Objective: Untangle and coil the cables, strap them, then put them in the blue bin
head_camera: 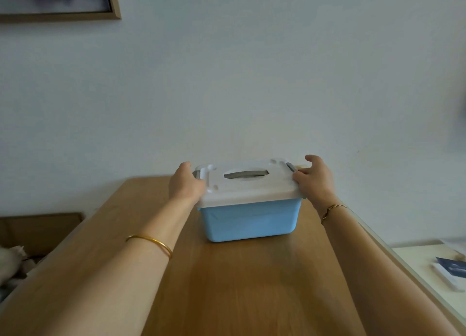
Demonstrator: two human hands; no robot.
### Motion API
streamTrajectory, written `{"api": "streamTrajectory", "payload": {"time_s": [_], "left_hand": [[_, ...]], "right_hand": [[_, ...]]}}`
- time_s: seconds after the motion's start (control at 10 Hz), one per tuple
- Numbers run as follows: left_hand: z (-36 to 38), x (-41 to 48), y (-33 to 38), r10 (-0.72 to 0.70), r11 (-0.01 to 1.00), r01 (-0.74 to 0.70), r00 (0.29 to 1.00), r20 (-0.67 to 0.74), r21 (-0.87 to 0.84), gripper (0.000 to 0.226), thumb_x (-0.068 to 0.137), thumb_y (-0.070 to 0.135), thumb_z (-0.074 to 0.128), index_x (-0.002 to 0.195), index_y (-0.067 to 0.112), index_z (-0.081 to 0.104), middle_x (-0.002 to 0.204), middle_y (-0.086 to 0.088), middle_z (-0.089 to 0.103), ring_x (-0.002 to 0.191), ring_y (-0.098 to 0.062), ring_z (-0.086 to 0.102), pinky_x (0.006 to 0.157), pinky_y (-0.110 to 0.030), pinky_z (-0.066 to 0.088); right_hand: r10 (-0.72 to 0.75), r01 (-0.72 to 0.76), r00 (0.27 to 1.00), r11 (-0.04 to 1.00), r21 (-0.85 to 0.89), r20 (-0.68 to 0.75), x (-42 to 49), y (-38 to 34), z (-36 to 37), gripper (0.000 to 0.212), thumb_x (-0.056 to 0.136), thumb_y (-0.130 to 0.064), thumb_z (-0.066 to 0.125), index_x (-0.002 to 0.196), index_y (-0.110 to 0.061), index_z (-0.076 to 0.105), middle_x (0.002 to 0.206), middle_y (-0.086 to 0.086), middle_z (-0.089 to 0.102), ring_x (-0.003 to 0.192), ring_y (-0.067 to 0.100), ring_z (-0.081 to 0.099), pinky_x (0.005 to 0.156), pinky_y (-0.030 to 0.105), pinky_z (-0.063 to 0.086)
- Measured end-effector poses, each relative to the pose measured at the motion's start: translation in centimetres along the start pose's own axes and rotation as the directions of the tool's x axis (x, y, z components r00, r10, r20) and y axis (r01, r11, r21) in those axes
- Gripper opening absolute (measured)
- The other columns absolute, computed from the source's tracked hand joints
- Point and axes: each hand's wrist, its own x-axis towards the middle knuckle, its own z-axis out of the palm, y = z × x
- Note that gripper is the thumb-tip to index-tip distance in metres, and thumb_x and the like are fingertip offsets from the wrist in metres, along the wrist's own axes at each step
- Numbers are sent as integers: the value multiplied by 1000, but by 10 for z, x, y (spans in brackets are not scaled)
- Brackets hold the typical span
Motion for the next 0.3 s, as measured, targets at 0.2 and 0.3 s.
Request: {"api": "streamTrajectory", "payload": {"time_s": [0.2, 0.3], "left_hand": [[-1, -2, 1, 50, 996, -50, 999, -4, 71, 48, 93, 7, 46, 140, 7, 36, 133, -13, 52, 122, -31, 48, 83, -30, 37], [-3, -5, 0, 49, 996, -50, 999, 22, 73, 47, 95, 11, 45, 140, 6, 34, 131, -14, 52, 118, -32, 49, 80, -31, 37]], "right_hand": [[-31, 31, 1000, 999, -12, 3, -1, -1, 1, 51, 86, -7, 50, 136, -10, 40, 97, 2, 63, 91, 16, 52, 83, 33, 47], [-27, 27, 999, 999, -42, 21, -2, -1, 0, 47, 88, -11, 50, 135, -12, 43, 111, 4, 64, 93, 17, 54, 85, 37, 49]]}}
